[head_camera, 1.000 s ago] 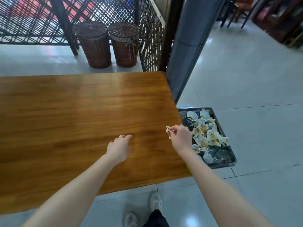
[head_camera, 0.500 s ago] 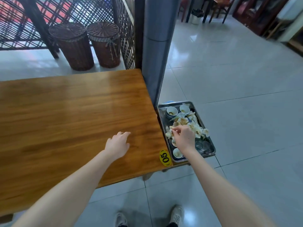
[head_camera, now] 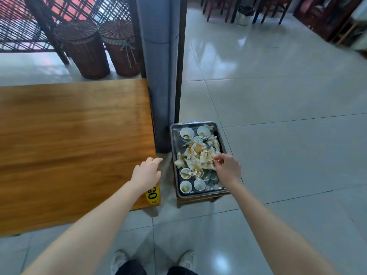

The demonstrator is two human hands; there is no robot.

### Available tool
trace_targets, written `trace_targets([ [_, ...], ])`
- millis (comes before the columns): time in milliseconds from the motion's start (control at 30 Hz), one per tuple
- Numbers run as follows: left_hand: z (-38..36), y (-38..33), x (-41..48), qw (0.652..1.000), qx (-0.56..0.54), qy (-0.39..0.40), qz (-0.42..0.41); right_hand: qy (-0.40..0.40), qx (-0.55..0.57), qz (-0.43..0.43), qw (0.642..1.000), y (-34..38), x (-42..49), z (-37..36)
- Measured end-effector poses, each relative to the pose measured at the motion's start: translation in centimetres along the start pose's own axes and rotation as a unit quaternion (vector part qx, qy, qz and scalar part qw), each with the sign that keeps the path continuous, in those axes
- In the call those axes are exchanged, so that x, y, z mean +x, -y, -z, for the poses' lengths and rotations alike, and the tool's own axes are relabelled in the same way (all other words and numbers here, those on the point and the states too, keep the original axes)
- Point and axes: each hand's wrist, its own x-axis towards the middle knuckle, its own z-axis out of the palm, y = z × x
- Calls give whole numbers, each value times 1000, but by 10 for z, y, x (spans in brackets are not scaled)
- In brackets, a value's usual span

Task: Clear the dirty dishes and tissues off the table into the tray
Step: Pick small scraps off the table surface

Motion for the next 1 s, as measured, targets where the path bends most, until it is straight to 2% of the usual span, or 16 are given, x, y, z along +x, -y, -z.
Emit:
trace_targets([
  [167,-13,-35,8,999,-24,18,-16,31,-20,-6,999,-27,12,1],
  [367,-18,-41,37,999,-31,17,8,59,-22,-35,997,-45,34,-14],
  [667,-22,-57,99,998,-40,46,7,70,-23,-69,995,-61,81,-21],
  [1000,-22,-105,153,995,-28,92,-7,58,-14,-79,995,-78,127,18],
])
